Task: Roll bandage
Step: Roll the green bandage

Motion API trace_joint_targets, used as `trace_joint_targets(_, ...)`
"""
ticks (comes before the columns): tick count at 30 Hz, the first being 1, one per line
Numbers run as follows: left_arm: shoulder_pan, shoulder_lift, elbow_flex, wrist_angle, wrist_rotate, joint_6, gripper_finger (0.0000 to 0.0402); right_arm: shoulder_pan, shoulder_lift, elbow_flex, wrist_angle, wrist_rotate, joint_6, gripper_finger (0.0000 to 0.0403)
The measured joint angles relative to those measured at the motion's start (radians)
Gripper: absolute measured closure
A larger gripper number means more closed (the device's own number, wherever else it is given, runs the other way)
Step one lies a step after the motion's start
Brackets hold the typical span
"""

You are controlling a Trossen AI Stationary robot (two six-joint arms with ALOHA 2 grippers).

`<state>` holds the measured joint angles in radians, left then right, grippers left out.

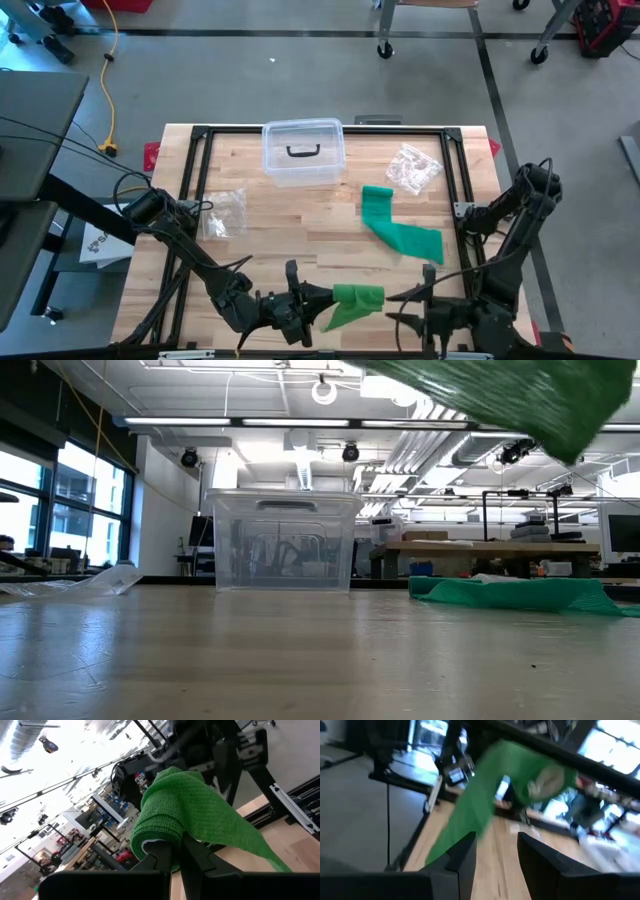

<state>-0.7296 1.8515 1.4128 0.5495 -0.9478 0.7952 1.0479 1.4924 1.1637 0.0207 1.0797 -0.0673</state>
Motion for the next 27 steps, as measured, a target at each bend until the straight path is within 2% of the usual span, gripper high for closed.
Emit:
trace_joint_targets(6, -0.004, 0.0, 0.0, -0.007, 0.0, 0.003, 0.039, 0.004, -0.023, 0.0, 0.131, 0.087, -0.178, 0.0269)
trace_joint_targets(8, -0.004, 0.0, 0.0, -0.006, 0.0, 0.002, 0.039, 0.007, -0.036, 0.0, 0.134, 0.052, -0.185, 0.0269)
trace_joint_targets(12, -0.004, 0.0, 0.0, -0.007, 0.0, 0.002, 0.039, -0.011, -0.041, 0.0, 0.135, -0.104, -0.151, 0.0269)
trace_joint_targets(17, -0.004, 0.0, 0.0, -0.008, -0.008, -0.002, 0.039, -0.075, -0.038, 0.0, 0.142, -0.114, -0.025, 0.0269)
trace_joint_targets(24, -0.004, 0.0, 0.0, -0.008, -0.01, -0.006, 0.039, -0.095, -0.038, 0.0, 0.145, -0.149, -0.015, 0.0269)
trace_joint_targets(27, -0.004, 0.0, 0.0, -0.007, 0.003, -0.006, 0.039, -0.092, -0.038, 0.0, 0.153, -0.209, -0.016, 0.0269)
